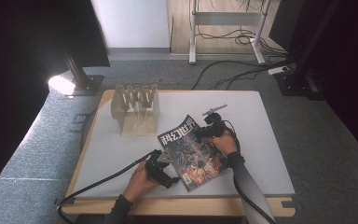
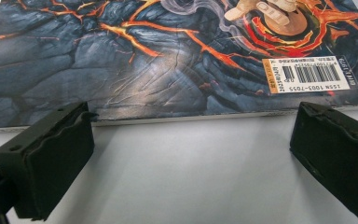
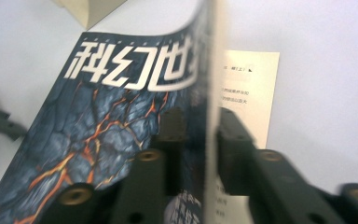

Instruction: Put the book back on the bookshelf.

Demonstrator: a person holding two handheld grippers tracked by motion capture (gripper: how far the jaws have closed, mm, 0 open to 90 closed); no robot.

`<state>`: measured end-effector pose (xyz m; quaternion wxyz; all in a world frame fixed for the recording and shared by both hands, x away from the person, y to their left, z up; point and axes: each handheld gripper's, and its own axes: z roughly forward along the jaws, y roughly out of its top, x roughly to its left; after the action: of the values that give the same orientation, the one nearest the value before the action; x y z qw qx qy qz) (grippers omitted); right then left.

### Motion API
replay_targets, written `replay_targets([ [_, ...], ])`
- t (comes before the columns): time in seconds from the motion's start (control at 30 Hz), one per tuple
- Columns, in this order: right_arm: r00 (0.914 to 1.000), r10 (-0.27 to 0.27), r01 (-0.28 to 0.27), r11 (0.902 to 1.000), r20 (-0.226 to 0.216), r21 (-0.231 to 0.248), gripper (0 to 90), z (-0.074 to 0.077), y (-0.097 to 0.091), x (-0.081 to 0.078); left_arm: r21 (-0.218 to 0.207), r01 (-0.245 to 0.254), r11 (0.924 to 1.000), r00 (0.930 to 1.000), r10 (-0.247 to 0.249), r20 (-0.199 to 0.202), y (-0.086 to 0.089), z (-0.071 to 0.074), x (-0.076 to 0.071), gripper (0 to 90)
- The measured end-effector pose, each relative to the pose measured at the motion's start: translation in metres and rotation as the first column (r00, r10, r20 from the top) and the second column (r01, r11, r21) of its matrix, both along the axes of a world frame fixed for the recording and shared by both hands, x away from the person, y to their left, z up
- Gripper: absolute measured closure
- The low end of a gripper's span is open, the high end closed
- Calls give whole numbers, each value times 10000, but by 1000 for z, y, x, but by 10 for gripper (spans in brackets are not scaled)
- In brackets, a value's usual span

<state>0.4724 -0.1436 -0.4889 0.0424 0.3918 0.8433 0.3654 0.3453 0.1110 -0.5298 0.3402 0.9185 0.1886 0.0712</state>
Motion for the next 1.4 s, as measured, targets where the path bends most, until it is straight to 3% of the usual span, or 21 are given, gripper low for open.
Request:
replay_targets([
  [0.07, 9995, 283, -282, 9995, 113, -130, 801, 9, 0, -6, -33, -35, 10000, 10000, 35, -17, 0, 0, 0, 0],
  [0.47, 9925, 829, -831, 9965, 897, -15, 816, 45, 9, -33, -215, -165, 9996, 9996, 160, -238, 2, 1, 1, 4],
  [0.67, 9889, 853, -856, 9963, 1218, -30, 817, 59, 10, -44, -730, -607, 9955, 9918, 519, -1172, 14, 6, 7, 32],
  [0.77, 9869, 835, -848, 9964, 1382, 33, 817, 67, 9, -49, -349, -937, 9950, 9909, 898, -1005, 18, 8, 10, 14],
  [0.87, 9855, 811, -830, 9965, 1492, 64, 817, 75, 8, -54, -606, -1019, 9929, 9896, 950, -1083, 20, 9, 15, 0],
  [0.93, 9826, 858, -881, 9961, 1646, 64, 817, 81, 8, -58, -972, -1155, 9885, 9873, 1035, -1204, 21, 12, 19, 0],
  [1.1, 9784, 935, -968, 9953, 1844, 91, 817, 92, 9, -65, -1377, -1477, 9794, 9820, 1287, -1382, 29, 22, 31, 1],
  [1.23, 9748, 995, -1047, 9944, 1998, 156, 817, 99, 9, -69, -1020, -1387, 9851, 9859, 1276, -1083, 25, 31, 37, 0],
  [1.37, 9712, 1007, -1081, 9939, 2159, 225, 817, 106, 9, -73, -973, -1541, 9833, 9822, 1417, -1237, 19, 32, 47, 1],
  [1.4, 9700, 1030, -1106, 9936, 2200, 225, 817, 108, 8, -73, -1214, -1559, 9803, 9802, 1383, -1419, 20, 32, 51, 5],
])
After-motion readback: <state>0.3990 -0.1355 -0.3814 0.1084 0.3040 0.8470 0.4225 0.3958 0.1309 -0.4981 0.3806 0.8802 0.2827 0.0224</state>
